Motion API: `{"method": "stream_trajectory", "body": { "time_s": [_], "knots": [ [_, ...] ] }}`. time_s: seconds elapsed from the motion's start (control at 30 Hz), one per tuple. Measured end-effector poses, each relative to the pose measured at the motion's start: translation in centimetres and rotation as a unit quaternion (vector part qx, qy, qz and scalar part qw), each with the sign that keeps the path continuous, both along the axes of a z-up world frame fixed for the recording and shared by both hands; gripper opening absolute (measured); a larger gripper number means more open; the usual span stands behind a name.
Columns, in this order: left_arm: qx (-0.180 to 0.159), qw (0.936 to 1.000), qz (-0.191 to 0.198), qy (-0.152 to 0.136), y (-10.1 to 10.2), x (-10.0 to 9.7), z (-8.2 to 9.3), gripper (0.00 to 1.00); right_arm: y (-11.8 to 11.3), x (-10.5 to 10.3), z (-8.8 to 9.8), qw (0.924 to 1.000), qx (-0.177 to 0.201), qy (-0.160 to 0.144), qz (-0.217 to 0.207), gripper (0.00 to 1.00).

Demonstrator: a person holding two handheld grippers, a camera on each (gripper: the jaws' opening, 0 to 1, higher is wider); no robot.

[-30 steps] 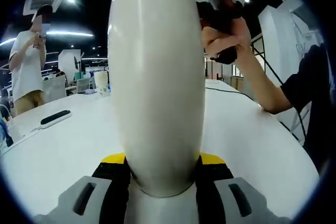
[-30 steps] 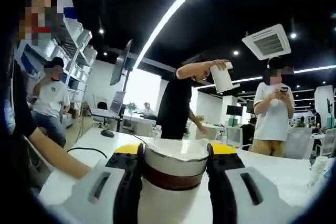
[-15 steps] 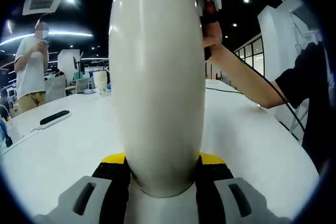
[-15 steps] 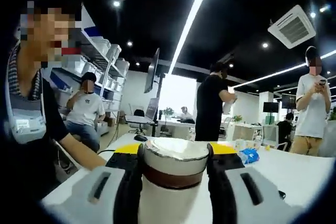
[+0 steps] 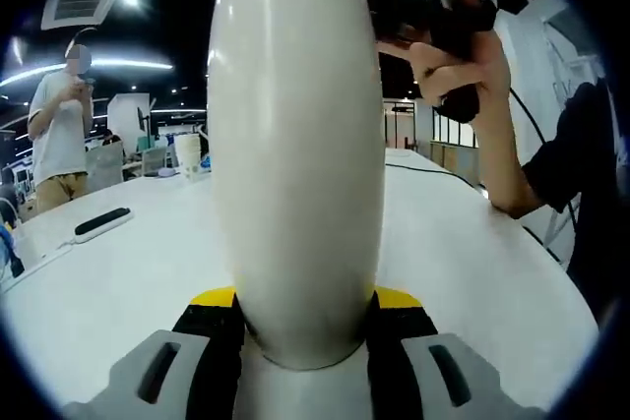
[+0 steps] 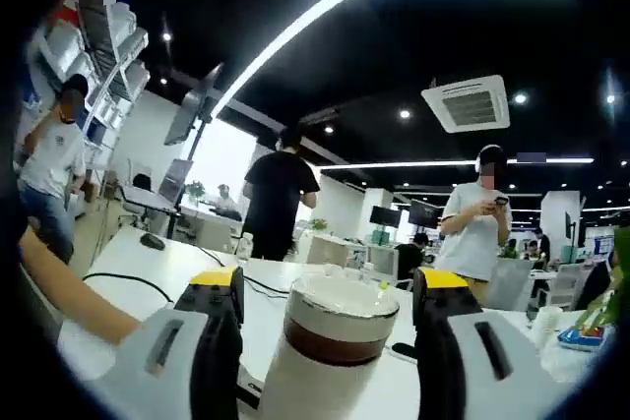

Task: Grasp the water cup twist off the cup lid place the cup lid on the table

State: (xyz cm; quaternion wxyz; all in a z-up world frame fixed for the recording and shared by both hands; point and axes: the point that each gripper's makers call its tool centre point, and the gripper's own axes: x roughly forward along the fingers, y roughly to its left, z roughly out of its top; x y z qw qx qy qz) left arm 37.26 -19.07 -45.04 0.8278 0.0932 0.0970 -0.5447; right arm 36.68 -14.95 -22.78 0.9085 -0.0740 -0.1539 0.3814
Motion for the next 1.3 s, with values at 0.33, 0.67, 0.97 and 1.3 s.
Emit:
{"method": "stream_trajectory", "body": {
  "time_s": [0.33, 0.67, 0.97, 1.3],
  "knots": [
    [0.000, 1.0000, 0.003, 0.000, 0.0, 0.1, 0.0, 0.50, -0.5, 1.1, -0.4, 0.9991, 0.012, 0.031, -0.024, 0.54],
    [-0.001, 1.0000, 0.007, 0.001, 0.1, 0.4, 0.0, 0.50, -0.2, 1.3, -0.4, 0.9990, 0.014, 0.034, 0.027, 0.49],
    [0.000, 1.0000, -0.003, 0.003, 0.2, 0.6, 0.0, 0.50, 0.2, 0.7, -0.5, 0.9785, 0.013, 0.066, 0.195, 0.48],
    [-0.001, 1.0000, 0.000, 0.001, -0.1, 0.2, 0.2, 0.50, 0.4, -0.3, -0.6, 0.9514, -0.012, 0.052, 0.303, 0.48]
  ]
}}
